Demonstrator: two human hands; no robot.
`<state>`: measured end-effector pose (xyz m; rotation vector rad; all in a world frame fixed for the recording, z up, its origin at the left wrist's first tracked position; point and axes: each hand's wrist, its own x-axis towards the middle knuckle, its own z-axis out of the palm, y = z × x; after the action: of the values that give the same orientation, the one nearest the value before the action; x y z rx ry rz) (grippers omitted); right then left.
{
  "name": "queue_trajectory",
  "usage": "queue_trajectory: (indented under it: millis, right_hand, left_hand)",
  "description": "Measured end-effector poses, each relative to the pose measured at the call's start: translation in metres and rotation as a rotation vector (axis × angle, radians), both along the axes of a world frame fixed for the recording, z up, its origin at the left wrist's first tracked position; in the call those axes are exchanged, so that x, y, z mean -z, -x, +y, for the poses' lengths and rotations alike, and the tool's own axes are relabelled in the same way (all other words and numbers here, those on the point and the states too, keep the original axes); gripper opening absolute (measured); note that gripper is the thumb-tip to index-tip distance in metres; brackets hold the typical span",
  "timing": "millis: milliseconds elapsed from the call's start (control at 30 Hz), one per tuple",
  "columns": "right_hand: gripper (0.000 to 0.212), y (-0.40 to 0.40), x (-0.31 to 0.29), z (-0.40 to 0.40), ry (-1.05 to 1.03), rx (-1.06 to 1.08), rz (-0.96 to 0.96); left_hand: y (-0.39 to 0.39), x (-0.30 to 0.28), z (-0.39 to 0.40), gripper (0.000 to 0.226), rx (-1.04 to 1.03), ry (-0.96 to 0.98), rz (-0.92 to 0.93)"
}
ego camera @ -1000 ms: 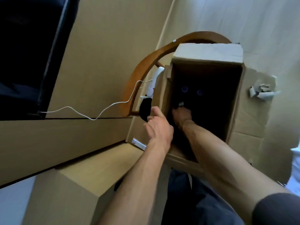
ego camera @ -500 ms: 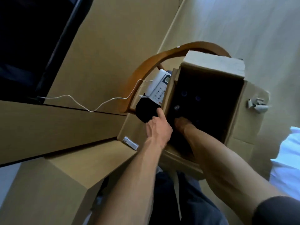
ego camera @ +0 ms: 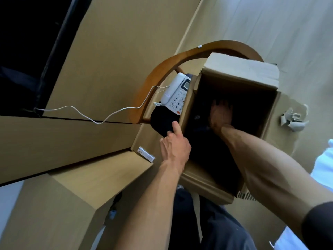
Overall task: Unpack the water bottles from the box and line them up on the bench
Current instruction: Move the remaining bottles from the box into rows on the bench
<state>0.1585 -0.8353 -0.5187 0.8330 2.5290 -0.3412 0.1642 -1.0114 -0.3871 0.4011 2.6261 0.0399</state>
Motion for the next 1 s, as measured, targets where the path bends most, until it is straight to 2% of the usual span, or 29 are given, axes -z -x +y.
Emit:
queue_trajectory:
  millis: [100,233,533,700,867,1000]
  right_hand:
    - [0.036,-0.009,0.014,0.003,0.064,-0.05,-0.18]
    - [0.032,-0.015,0.019,-0.007,0.097,-0.094,-0.183]
    - [0.048,-0.012,-0.014,-0.031,0.162,-0.103,-0.235]
    - [0.036,0.0,-0.054,-0.032,0.188,-0.001,-0.134]
    - [0.023,-0.005,-0.103,-0.034,0.206,0.06,-0.002]
    - [0.014,-0.019,-0.155,-0.038,0.209,0.068,0.102]
  left_hand:
    - [0.002,0.001,0.0,0.043,-0.004,-0.012,0.0]
    - [0.001,0.001,-0.001,0.041,-0.002,-0.015,-0.007]
    - [0.002,-0.01,0.002,0.048,0.049,0.067,-0.046]
    - [0.008,-0.027,0.006,0.054,0.11,0.191,-0.136]
    - [0.009,-0.059,-0.005,0.042,0.086,0.155,-0.185]
    - [-0.003,-0.093,-0.031,0.038,0.172,0.11,-0.143]
